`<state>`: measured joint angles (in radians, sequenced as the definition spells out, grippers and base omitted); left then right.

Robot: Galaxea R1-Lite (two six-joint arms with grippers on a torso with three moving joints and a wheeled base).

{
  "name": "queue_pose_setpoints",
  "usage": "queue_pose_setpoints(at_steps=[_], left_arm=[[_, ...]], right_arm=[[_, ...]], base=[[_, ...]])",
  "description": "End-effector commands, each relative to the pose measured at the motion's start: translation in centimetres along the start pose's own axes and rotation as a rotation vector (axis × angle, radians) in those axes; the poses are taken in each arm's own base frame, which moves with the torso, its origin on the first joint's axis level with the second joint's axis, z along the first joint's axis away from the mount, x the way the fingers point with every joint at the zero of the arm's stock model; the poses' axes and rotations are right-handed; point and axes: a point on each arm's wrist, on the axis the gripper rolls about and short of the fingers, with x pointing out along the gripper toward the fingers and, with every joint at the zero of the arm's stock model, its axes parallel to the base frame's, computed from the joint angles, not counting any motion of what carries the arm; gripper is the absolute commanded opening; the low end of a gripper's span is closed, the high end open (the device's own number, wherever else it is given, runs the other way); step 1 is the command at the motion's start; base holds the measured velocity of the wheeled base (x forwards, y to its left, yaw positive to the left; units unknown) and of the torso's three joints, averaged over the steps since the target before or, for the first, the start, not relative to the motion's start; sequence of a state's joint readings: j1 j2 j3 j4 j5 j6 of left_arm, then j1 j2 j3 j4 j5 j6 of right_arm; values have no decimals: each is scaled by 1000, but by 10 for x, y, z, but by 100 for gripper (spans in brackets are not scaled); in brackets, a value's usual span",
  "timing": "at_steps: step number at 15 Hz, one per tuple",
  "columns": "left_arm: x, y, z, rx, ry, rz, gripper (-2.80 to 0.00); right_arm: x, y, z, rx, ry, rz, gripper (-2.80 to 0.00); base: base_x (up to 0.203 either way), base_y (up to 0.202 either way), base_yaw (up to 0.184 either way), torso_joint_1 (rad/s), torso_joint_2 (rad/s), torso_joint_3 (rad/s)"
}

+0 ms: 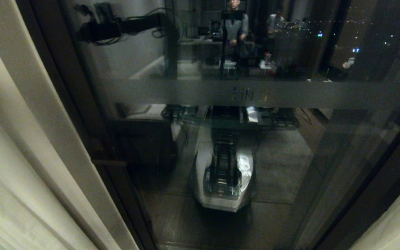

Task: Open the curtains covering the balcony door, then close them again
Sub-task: Close the inner curtains on both sides

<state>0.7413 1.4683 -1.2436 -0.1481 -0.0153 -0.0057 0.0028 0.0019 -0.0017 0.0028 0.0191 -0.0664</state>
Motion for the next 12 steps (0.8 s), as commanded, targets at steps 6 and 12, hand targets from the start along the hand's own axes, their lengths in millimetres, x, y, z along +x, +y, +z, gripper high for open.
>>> queue_pose_setpoints(at_steps=[6, 12], left_arm=[[-8, -2, 4, 1, -33, -18, -280], [-38, -6, 16, 6, -93, -184, -280]], right_arm=[[0, 0, 0, -1, 0, 1, -280], [0, 0, 0, 0, 0, 1, -280]], base=[[0, 0, 0, 0, 0, 0], [0, 0, 0, 0, 0, 0]])
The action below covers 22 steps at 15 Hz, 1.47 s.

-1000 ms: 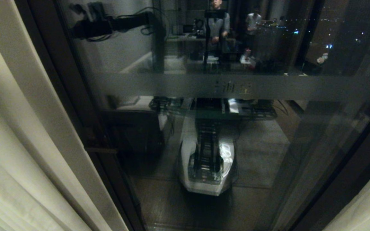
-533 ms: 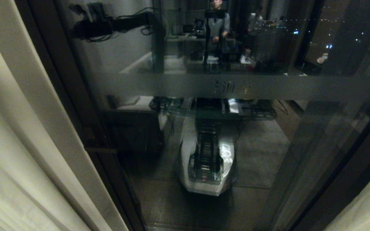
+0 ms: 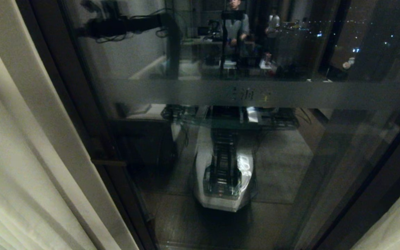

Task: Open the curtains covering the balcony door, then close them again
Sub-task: Close the inner curtains on both sides

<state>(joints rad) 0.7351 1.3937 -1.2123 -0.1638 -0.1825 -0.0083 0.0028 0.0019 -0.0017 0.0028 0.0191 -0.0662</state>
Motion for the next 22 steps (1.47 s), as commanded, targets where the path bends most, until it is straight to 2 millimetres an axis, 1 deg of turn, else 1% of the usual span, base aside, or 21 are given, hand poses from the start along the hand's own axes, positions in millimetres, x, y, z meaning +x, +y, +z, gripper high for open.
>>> queue_pose_setpoints(at_steps=[1, 9, 14, 19, 22], left_arm=[[-18, -6, 9, 6, -42, -33, -280], [-60, -30, 11, -10, -88, -216, -280], [-85, -46, 6, -10, -109, -312, -280], [-112, -67, 0, -16, -129, -486, -280], [-122, -79, -2, -22, -135, -604, -280]], right_arm=[[0, 0, 0, -1, 0, 1, -280], [0, 0, 0, 0, 0, 1, -280], [0, 0, 0, 0, 0, 1, -280], [0, 0, 0, -1, 0, 1, -280], [0, 0, 0, -1, 0, 1, -280]], base=[[0, 0, 0, 0, 0, 0], [0, 0, 0, 0, 0, 0], [0, 0, 0, 0, 0, 0], [0, 0, 0, 0, 0, 0], [0, 0, 0, 0, 0, 0]])
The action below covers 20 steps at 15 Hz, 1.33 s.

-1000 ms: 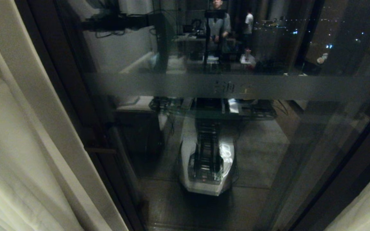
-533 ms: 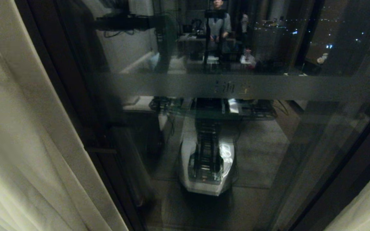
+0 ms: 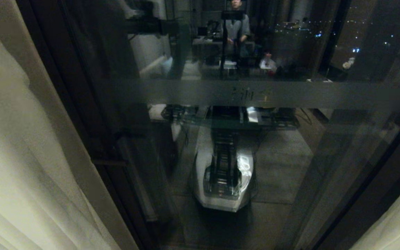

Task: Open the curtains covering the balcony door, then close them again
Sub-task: Close the inner curtains on both sides

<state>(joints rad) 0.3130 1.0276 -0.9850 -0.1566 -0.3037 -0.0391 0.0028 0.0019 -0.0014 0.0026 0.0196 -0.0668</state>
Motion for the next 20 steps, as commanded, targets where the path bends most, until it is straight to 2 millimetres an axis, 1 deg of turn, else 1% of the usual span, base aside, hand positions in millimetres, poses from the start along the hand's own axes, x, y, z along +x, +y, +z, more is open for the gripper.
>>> queue_pose_setpoints(at_steps=[1, 4, 6, 11, 17, 20], left_arm=[[-6, -13, 2, -6, -19, -96, -280], [-8, -25, 0, -17, -19, -191, -280], [-9, -30, -4, -24, -9, -230, -280], [-10, -37, -6, -32, -4, -296, -280], [-9, -50, -14, -47, 28, -409, -280], [-6, -52, -15, -49, 35, -420, -280]], right_arm=[[0, 0, 0, -1, 0, 1, -280], [0, 0, 0, -1, 0, 1, -280], [0, 0, 0, 0, 0, 1, -280], [0, 0, 0, -1, -2, 1, -280], [0, 0, 0, -1, 0, 1, -280], [0, 0, 0, -1, 0, 1, -280]], base=[[0, 0, 0, 0, 0, 0], [0, 0, 0, 0, 0, 0], [0, 0, 0, 0, 0, 0], [0, 0, 0, 0, 0, 0], [0, 0, 0, 0, 0, 0], [0, 0, 0, 0, 0, 0]])
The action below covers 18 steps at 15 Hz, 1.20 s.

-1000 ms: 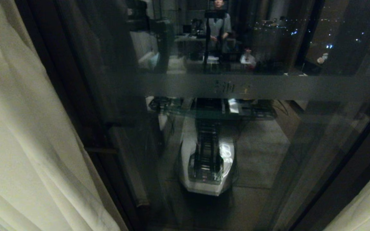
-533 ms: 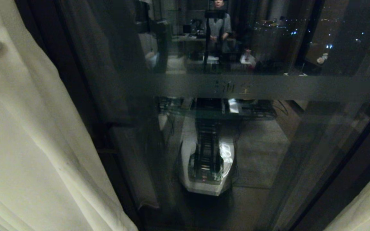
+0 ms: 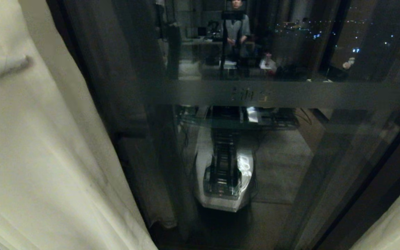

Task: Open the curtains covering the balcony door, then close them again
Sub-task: Close the inner curtains on both sides

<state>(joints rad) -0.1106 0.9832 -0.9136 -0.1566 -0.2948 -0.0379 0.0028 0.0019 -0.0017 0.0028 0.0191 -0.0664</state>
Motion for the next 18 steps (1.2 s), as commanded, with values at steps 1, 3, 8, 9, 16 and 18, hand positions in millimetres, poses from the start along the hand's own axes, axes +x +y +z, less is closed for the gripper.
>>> queue_pose_setpoints(at_steps=[1, 3, 8, 9, 16, 18], left_arm=[[3, -1, -1, -4, 7, -17, -280], [6, -2, -1, -5, 10, -25, -280], [7, -1, -1, -6, 13, -28, -280], [7, -1, -2, -7, 15, -30, -280], [7, -2, -3, -8, 18, -40, -280], [7, -2, -3, -8, 18, -42, -280]], right_arm=[[0, 0, 0, -1, 0, 1, -280], [0, 0, 0, -1, 0, 1, -280], [0, 0, 0, -1, 0, 1, -280], [0, 0, 0, -1, -1, 1, -280], [0, 0, 0, 0, 0, 1, -280], [0, 0, 0, -1, 0, 1, -280]], base=[[0, 0, 0, 0, 0, 0], [0, 0, 0, 0, 0, 0], [0, 0, 0, 0, 0, 0], [0, 0, 0, 0, 0, 0], [-1, -114, 2, 2, 3, 1], [0, -187, 0, 2, -1, 0]])
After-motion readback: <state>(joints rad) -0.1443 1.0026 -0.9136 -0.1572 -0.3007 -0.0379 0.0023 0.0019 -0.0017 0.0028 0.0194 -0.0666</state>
